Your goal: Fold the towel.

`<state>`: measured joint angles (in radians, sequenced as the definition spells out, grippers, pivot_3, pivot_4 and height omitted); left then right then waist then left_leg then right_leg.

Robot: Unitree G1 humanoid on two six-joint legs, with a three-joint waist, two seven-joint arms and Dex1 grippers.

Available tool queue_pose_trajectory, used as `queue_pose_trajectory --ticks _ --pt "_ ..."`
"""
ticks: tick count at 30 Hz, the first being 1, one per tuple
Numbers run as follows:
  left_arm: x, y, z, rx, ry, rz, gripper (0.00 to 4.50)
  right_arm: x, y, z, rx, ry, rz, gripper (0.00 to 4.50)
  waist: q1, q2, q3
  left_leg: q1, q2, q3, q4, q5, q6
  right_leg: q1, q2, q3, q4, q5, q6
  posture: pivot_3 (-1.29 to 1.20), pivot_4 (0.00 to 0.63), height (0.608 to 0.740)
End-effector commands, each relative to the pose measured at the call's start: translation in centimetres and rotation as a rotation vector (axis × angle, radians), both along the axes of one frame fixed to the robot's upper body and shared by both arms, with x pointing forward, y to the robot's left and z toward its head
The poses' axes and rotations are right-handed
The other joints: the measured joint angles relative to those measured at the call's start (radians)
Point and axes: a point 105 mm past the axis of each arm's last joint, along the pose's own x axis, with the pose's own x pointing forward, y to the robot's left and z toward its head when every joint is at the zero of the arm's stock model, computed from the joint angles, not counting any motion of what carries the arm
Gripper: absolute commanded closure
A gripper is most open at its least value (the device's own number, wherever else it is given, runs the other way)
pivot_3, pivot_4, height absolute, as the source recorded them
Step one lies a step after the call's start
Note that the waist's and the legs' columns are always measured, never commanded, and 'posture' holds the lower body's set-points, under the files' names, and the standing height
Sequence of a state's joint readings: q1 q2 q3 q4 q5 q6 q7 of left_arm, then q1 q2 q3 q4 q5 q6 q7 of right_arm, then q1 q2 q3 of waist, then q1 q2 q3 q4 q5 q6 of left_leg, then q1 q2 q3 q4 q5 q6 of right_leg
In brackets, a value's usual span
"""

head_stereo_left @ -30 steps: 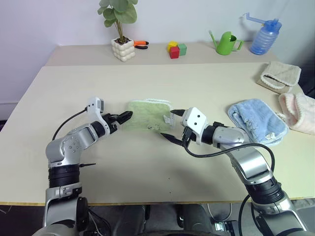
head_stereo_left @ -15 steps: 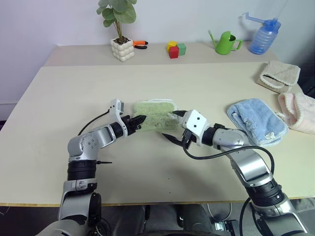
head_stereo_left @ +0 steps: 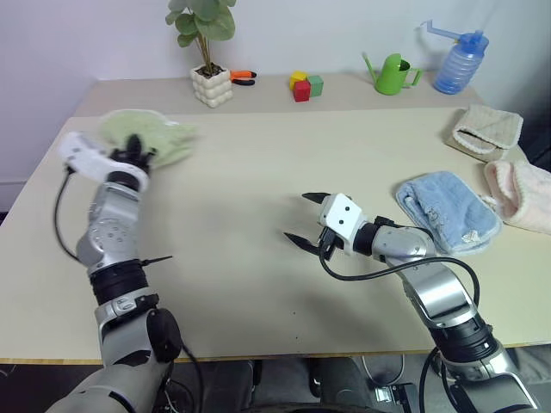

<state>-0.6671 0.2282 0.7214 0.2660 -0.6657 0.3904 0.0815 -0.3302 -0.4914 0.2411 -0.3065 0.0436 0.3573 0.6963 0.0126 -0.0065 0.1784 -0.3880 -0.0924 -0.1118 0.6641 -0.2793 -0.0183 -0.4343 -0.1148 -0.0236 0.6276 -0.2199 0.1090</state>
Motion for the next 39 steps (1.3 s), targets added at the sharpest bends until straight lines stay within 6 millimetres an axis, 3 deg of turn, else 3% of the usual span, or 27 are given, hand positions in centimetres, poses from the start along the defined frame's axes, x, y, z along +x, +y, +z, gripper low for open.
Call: queue_pose_trajectory --ticks 1,5,8,11,18,20,22,23,26,31,35,39 --pt "-1.5 2.6 -3.0 -0.101 0.088 0.121 4.45 0.0 0.6 1.0 0.012 -0.048 0.029 0.0 0.002 -0.001 -0.001 0.0 0.0 0.0 0.0 0.0 0.0 0.0 0.0 0.0 0.0 0.0 0.0 0.0 0.15 0.732" --pt "-3.0 2.9 -5.4 -0.19 0.15 0.154 4.45 0.2 0.5 0.9 0.006 -0.051 0.032 0.0 0.003 -0.007 -0.001 0.0 -0.001 -0.002 0.001 0.0 0.0 0.001 0.0 -0.002 0.0 0.0 0.0 0.0 0.15 0.732" --pt "-4.6 3.0 -6.1 -0.216 0.157 0.182 4.45 0.3 0.1 0.6 -0.008 -0.049 0.028 0.0 -0.001 -0.007 -0.002 0.0 0.0 -0.002 0.001 0.0 0.0 0.001 0.0 -0.002 0.0 0.0 0.0 0.0 0.15 0.732" --pt "-5.5 2.4 -5.5 -0.218 0.105 0.165 3.38 0.4 0.0 0.2 -0.022 -0.046 0.029 0.0 -0.003 -0.008 -0.002 0.0 0.0 -0.002 0.001 0.0 0.0 0.001 0.0 -0.002 0.0 0.0 0.0 0.0 0.15 0.732" --pt "-7.6 2.9 -3.8 -0.147 0.072 0.209 0.02 0.7 -0.2 0.2 -0.023 -0.047 0.032 0.0 0.0 -0.008 -0.002 0.0 0.0 -0.002 0.001 0.0 0.0 0.001 0.0 -0.002 0.0 0.0 0.0 0.0 0.15 0.732" --pt "-8.7 4.1 -1.4 0.021 0.041 0.234 0.02 1.0 -0.3 0.4 -0.015 -0.048 0.025 0.0 -0.001 -0.008 -0.001 0.0 0.0 -0.002 0.001 0.0 0.0 0.001 0.0 -0.002 0.0 0.0 0.0 0.0 0.15 0.732" --pt "-8.8 3.8 0.0 0.168 0.043 0.205 0.02 1.3 -0.7 0.6 -0.004 -0.048 0.012 0.0 -0.003 -0.008 -0.001 0.0 0.001 -0.002 0.001 0.0 0.0 0.001 0.001 -0.001 0.0 0.0 0.0 0.0 0.15 0.732" --pt "-8.5 3.2 0.8 0.268 0.045 0.163 0.02 1.5 -1.0 0.8 0.012 -0.046 -0.004 0.0 -0.002 -0.008 -0.002 0.0 0.001 -0.002 0.001 0.0 0.0 0.001 0.001 -0.001 0.001 0.0 0.0 0.0 0.15 0.732" --pt "-6.8 -1.8 2.9 0.679 0.056 -0.132 0.02 2.6 -2.9 1.9 0.094 -0.039 -0.095 0.0 0.004 -0.008 -0.002 0.0 0.0 -0.001 0.001 0.0 0.0 0.001 0.001 -0.001 0.0 0.0 0.0 0.0 0.15 0.732" --pt "-6.7 -8.7 0.8 1.039 0.083 -0.517 0.02 3.3 -7.1 2.1 0.151 0.013 -0.207 0.0 -0.002 -0.006 -0.001 0.001 -0.001 -0.001 0.0 -0.001 0.002 0.003 -0.001 -0.001 -0.002 0.0 0.0 0.0 0.15 0.732" --pt "-7.0 -10.8 -1.5 1.095 0.1 -0.664 0.02 3.1 -9.7 1.1 0.13 0.059 -0.251 0.0 -0.009 -0.005 -0.001 0.001 0.001 0.0 -0.002 -0.002 0.003 0.002 0.001 0.0 -0.002 0.0 0.0 0.0 0.15 0.732" --pt "-7.1 -11.9 -2.3 1.103 0.086 -0.714 0.02 3.2 -10.8 1.1 0.129 0.067 -0.269 0.0 -0.012 -0.004 0.0 0.001 0.002 0.0 -0.003 -0.004 0.007 0.001 0.001 0.0 -0.001 0.0 -0.001 0.0 0.15 0.732"
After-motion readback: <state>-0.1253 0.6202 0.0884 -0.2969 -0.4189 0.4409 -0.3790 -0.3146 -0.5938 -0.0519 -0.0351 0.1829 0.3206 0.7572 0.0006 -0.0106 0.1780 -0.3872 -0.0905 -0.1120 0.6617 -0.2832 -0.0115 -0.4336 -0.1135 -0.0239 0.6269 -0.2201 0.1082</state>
